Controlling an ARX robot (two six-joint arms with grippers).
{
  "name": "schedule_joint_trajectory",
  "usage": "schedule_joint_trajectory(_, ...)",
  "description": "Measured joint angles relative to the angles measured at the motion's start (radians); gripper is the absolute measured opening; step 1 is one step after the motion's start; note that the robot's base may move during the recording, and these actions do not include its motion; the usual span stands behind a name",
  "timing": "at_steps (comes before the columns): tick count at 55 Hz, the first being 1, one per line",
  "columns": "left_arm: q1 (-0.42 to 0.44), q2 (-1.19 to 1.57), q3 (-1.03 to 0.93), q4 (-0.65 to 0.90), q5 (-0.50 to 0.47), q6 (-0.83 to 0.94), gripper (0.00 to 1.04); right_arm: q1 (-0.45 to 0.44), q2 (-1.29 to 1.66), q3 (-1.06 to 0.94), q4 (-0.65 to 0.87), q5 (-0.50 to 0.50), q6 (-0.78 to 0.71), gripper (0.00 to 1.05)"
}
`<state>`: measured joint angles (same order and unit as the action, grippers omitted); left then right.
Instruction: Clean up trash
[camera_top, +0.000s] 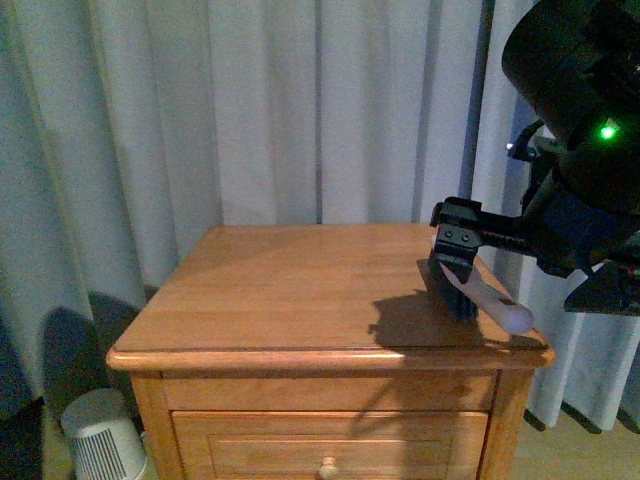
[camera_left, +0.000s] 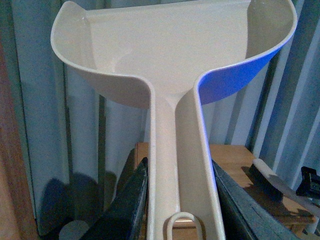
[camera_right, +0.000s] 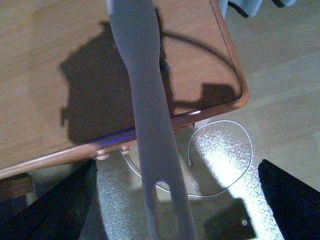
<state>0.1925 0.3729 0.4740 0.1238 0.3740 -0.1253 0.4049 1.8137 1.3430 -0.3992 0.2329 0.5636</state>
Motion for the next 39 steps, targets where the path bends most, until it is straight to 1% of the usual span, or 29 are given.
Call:
schedule_joint_trajectory(10, 0.000, 0.000, 0.000, 0.000, 0.000, 0.000, 0.29, 0.000, 0.038, 0.006, 0.012, -0.017, -0.001, 0.97)
schedule_joint_trajectory(26, 0.000, 0.000, 0.000, 0.000, 0.000, 0.000, 0.29, -0.013, 0.068, 0.033, 0.017, -0.017, -0.006, 0.96)
schedule_joint_trajectory(33, 0.000, 0.000, 0.000, 0.000, 0.000, 0.000, 0.29, -0.017, 0.068, 0.036, 0.014, -0.017, -0.006, 0.81)
schedule_joint_trajectory(37, 0.000, 0.000, 0.000, 0.000, 0.000, 0.000, 0.29, -0.018, 0.069, 0.036, 0.014, -0.021, -0.003, 0.67)
schedule_joint_trajectory(39, 0.000, 0.000, 0.000, 0.000, 0.000, 0.000, 0.29, -0.018, 0.069, 0.036, 0.014, -0.024, -0.003, 0.58)
